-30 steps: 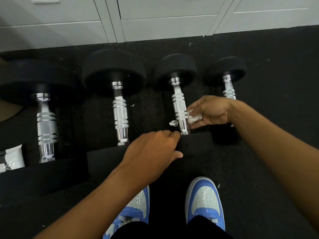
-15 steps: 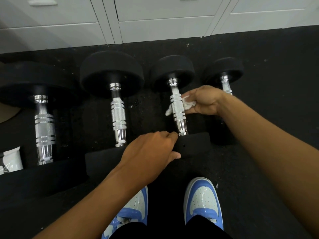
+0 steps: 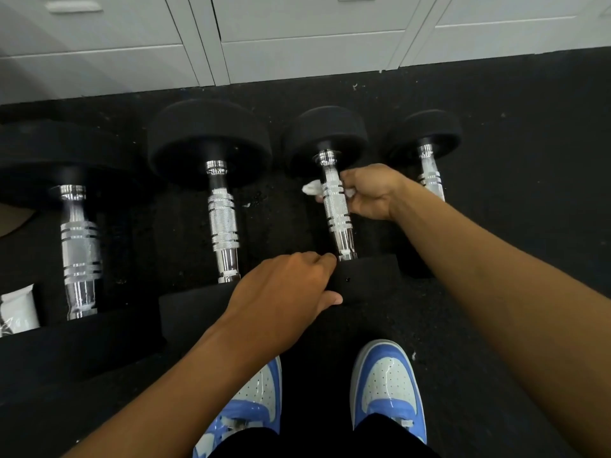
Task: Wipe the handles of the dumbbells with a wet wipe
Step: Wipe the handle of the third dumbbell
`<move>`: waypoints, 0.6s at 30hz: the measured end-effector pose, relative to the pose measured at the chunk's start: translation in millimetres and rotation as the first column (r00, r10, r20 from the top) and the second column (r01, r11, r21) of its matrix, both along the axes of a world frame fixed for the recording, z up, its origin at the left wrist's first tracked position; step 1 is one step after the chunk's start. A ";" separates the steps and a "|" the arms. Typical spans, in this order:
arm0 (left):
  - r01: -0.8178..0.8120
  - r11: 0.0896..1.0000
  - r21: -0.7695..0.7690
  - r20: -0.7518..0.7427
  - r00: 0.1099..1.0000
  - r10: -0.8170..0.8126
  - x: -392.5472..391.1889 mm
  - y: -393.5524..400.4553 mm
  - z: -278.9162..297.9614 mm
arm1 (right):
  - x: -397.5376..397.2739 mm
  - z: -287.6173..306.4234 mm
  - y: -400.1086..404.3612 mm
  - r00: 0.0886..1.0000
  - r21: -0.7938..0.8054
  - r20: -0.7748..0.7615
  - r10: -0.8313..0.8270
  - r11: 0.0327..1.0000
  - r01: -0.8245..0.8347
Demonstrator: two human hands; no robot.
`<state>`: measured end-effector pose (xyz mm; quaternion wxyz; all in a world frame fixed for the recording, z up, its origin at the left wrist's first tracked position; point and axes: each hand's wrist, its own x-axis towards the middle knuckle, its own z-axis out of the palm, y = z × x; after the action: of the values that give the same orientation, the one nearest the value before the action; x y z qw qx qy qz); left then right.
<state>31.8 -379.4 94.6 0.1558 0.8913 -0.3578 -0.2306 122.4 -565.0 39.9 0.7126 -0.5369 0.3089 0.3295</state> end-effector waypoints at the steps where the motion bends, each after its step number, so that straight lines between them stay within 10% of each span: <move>1: 0.004 1.000 0.003 0.007 1.000 -0.004 0.0 0.1 -0.4 | -0.7 1.2 -2.0 0.999 -0.016 -0.014 0.049 0.999 -0.049; 18: -0.001 1.000 -0.012 -0.016 1.000 0.000 0.3 -0.8 -0.4 | 16.9 -4.7 -4.9 0.981 0.040 -0.059 -0.183 0.982 0.185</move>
<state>32.1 -380.2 94.2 0.1642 0.8886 -0.3577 -0.2355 139.3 -570.0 35.2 0.7431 -0.4805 0.3694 0.2838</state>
